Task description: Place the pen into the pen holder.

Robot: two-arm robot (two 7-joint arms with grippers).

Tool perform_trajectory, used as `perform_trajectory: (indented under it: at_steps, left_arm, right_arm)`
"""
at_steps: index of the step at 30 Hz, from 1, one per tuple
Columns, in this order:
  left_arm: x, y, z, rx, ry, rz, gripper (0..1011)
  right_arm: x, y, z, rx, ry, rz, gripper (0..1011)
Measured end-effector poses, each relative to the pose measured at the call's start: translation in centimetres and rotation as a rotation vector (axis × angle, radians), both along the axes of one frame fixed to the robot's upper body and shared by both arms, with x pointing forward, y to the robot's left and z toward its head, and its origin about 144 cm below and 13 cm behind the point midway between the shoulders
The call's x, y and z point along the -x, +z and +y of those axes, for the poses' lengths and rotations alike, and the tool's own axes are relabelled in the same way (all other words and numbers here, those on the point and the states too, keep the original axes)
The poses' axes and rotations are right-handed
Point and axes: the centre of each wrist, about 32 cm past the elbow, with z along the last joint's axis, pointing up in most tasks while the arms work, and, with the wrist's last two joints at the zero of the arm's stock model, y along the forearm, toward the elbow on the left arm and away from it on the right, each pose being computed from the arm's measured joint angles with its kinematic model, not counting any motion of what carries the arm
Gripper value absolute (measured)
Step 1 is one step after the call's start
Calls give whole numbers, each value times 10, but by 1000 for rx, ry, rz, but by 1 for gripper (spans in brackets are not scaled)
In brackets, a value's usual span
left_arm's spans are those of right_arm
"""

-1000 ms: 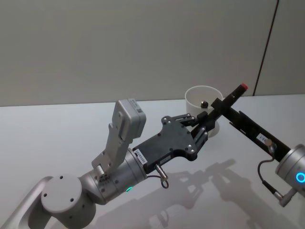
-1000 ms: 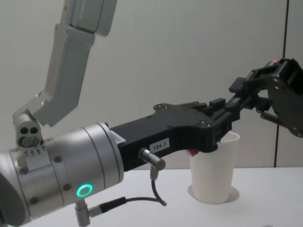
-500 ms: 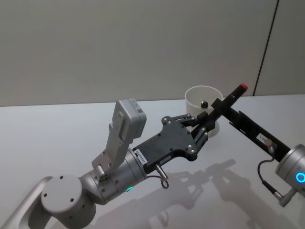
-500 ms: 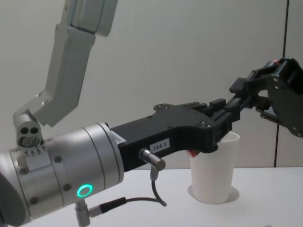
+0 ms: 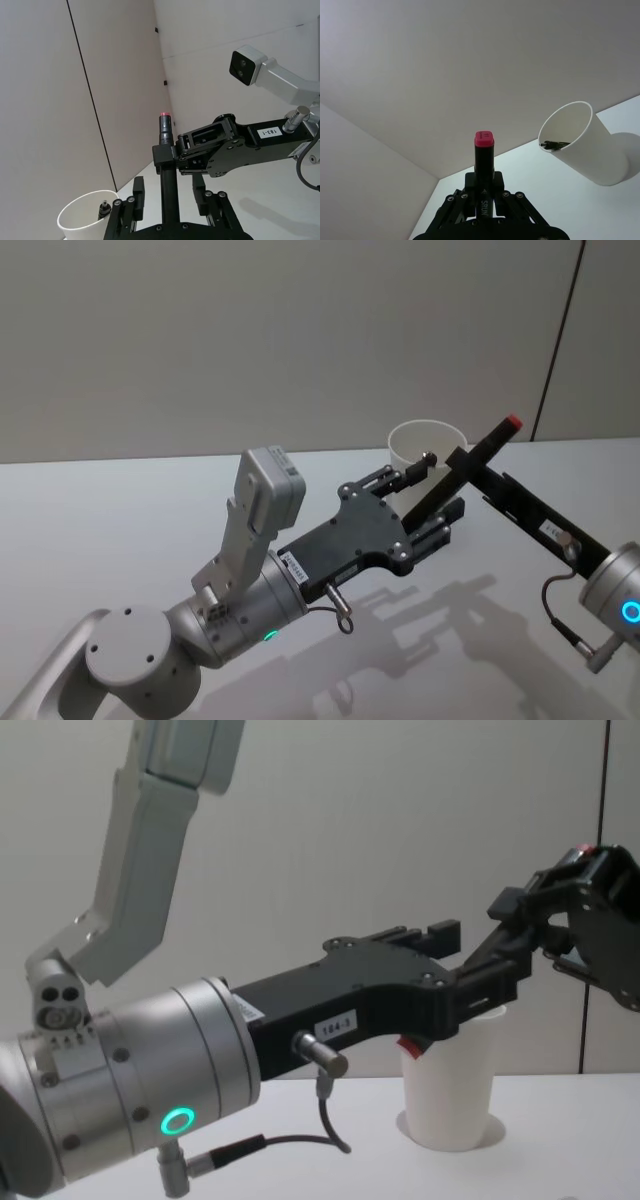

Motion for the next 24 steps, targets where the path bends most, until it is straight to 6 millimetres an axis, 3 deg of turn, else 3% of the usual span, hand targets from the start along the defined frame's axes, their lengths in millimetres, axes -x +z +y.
perform_trajectory:
  at_steps: [14,24]
  left_arm:
    - [0,0,0,-1,0,1,974]
    - [0,0,0,-1,0,1,1001]
  right_arm:
    - [0,0,0,-1,0,-4,195]
    - [-7,0,-5,13,-33,-60,195]
